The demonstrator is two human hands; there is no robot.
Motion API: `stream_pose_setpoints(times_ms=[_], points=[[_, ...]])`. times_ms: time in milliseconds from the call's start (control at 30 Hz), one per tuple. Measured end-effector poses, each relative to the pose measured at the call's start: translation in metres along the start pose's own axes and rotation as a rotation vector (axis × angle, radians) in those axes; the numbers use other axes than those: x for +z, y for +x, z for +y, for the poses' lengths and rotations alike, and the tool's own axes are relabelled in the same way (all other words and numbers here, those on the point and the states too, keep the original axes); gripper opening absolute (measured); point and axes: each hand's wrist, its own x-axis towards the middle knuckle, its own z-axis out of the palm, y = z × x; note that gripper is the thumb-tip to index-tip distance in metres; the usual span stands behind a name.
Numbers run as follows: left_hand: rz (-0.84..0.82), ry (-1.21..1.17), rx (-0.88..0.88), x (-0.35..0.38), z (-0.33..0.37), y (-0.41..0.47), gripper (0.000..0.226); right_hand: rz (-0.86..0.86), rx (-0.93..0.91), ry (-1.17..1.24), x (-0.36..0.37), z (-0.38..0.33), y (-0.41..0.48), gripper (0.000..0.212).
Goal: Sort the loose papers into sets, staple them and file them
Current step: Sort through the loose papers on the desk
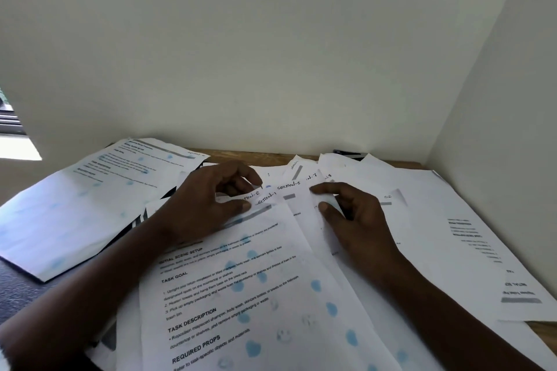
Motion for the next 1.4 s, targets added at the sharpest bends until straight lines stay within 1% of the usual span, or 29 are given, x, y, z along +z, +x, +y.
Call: stream_pose_setpoints(times_ms=[67,133,267,400,467,533,633,733,767,800,867,933,1000,1033,1100,1200,1300,1333,1400], points=[[0.008,0.006,0.016,-0.002,0.002,0.0,0.034,-0.009,0.019,0.029,-0.001,-0.003,0.001,0.022],[-0.005,0.024,0.033,-0.005,0.003,0.001,0.028,-0.057,0.035,0.039,-0.003,-0.005,0.002,0.015],[-0.045,0.056,0.101,-0.007,0.0,0.001,0.008,-0.164,0.006,0.022,-0.008,-0.011,0.001,0.013],[-0.079,0.015,0.125,-0.008,-0.003,0.0,0.008,-0.297,-0.076,-0.051,-0.011,-0.012,-0.003,0.008],[-0.121,0.004,0.11,-0.007,-0.006,0.0,0.015,-0.322,-0.121,-0.094,-0.01,-0.01,-0.003,0.008],[-0.157,-0.006,0.055,-0.005,-0.007,0.0,0.028,-0.327,-0.138,-0.079,-0.01,-0.01,-0.004,0.013],[-0.164,-0.033,-0.04,-0.002,-0.004,-0.002,0.034,-0.314,-0.166,-0.032,-0.009,-0.011,-0.006,0.024],[-0.185,-0.034,-0.093,-0.004,-0.003,-0.001,0.036,-0.328,-0.175,0.016,-0.007,-0.019,-0.011,0.057],[-0.197,-0.025,-0.095,-0.005,-0.002,0.0,0.036,-0.337,-0.182,0.032,-0.007,-0.022,-0.013,0.063],[-0.212,-0.018,-0.09,-0.005,-0.002,0.0,0.035,-0.354,-0.187,0.038,-0.007,-0.024,-0.014,0.063],[-0.236,-0.037,-0.097,-0.005,-0.001,0.0,0.037,-0.384,-0.18,-0.011,-0.006,-0.025,-0.014,0.049],[-0.255,-0.067,-0.131,-0.005,-0.001,-0.001,0.038,-0.369,-0.155,-0.111,-0.004,-0.019,-0.012,0.037],[-0.257,-0.096,-0.167,-0.007,-0.003,-0.002,0.04,-0.351,-0.121,-0.137,-0.003,-0.013,-0.011,0.033],[-0.255,-0.114,-0.181,-0.007,-0.004,-0.001,0.038,-0.339,-0.105,-0.122,-0.002,-0.011,-0.01,0.033],[-0.265,-0.119,-0.183,-0.007,-0.002,-0.001,0.03,-0.318,-0.08,-0.079,-0.003,-0.007,-0.007,0.033],[-0.299,-0.073,-0.187,-0.008,0.007,-0.001,0.032,-0.301,-0.05,-0.039,-0.001,-0.005,-0.007,0.041],[-0.365,-0.019,-0.222,-0.009,0.017,-0.002,0.03,-0.284,-0.052,-0.114,0.002,-0.01,-0.01,0.045],[-0.394,0.006,-0.221,-0.009,0.019,-0.002,0.027,-0.239,-0.052,-0.149,0.0,-0.014,-0.009,0.043],[-0.431,-0.007,-0.223,-0.012,0.02,-0.002,0.022,-0.052,-0.019,-0.232,-0.01,-0.019,0.0,0.039]])
